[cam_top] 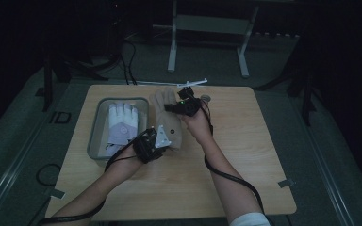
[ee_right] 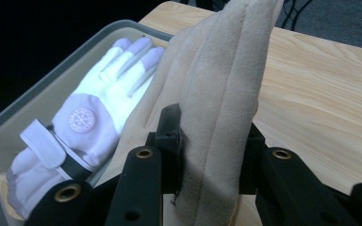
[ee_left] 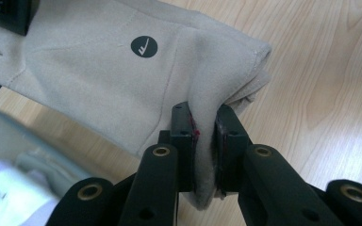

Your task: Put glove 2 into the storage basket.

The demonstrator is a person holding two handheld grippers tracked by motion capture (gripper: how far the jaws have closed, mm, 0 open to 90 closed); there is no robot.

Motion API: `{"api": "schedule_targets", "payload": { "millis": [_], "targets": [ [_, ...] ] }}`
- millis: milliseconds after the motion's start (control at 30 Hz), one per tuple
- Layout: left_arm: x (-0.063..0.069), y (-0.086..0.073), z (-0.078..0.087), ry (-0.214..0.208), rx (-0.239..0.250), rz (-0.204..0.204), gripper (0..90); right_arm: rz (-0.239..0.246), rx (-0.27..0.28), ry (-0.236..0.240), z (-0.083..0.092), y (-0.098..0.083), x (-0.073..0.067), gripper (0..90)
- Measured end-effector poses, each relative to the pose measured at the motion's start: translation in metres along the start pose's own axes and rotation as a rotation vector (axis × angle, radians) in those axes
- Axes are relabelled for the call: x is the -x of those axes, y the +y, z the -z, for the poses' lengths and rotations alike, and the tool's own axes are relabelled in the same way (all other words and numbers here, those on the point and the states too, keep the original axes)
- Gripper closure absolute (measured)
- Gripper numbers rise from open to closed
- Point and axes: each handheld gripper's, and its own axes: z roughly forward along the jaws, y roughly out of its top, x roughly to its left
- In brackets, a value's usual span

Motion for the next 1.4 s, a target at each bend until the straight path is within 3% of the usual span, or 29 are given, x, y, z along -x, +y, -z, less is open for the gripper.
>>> {"api": "schedule_targets", "payload": {
  "millis": [433, 1133, 1233, 1400],
  "targets": [
    [-0.018, -0.033, 0.026, 0.047, -0.022, 0.05, 80.9, 0.07, -0.013, 0.036, -0.029, 0.025, -0.038, 70.1],
    [-0.046, -0.097, 0.063, 0.096, -0.078, 0.136, 80.9, 0.144, -0.053, 0.114, -0.092, 0.052, -0.1, 70.1],
    [-0.048, -0.105, 0.063, 0.096, -0.088, 0.146, 80.9, 0.149, -0.058, 0.115, -0.1, 0.051, -0.104, 70.1],
    [-0.051, -0.112, 0.055, 0.088, -0.108, 0.16, 80.9, 0.146, -0.073, 0.123, -0.114, 0.045, -0.101, 70.2]
  ]
}}
